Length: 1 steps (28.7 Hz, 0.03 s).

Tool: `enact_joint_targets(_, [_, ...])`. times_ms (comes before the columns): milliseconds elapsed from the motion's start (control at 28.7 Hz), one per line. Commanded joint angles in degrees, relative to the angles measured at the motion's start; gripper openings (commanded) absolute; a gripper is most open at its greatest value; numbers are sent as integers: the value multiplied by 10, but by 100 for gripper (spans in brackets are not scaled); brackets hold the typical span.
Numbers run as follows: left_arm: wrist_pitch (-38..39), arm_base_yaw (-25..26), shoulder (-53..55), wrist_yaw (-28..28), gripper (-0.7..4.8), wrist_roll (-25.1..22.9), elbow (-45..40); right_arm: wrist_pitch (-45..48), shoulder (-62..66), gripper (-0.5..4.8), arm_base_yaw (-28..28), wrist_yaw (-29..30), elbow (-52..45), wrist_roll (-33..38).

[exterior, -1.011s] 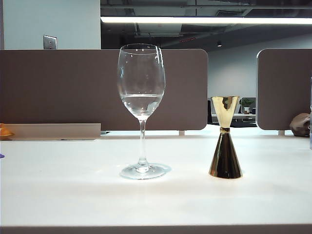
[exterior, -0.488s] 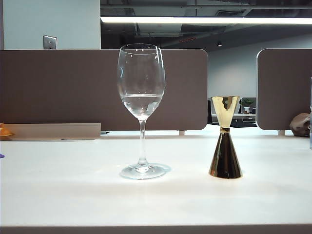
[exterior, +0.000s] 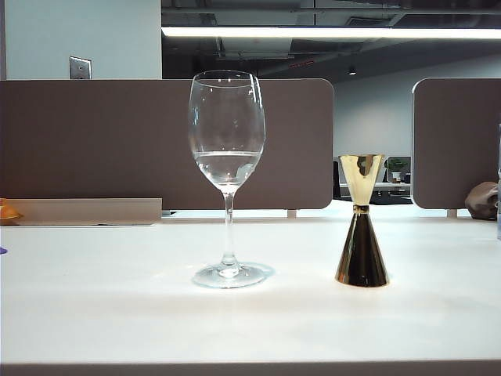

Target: Pick up the jigger and pour the water inside into the glass.

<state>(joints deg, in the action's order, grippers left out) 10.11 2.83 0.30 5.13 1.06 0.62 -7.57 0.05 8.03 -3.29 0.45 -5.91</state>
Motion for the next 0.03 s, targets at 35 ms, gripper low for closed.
enact_joint_targets(35, [0, 0, 0, 0, -3, -2, -2, 9, 0, 4, 0, -2, -3, -2])
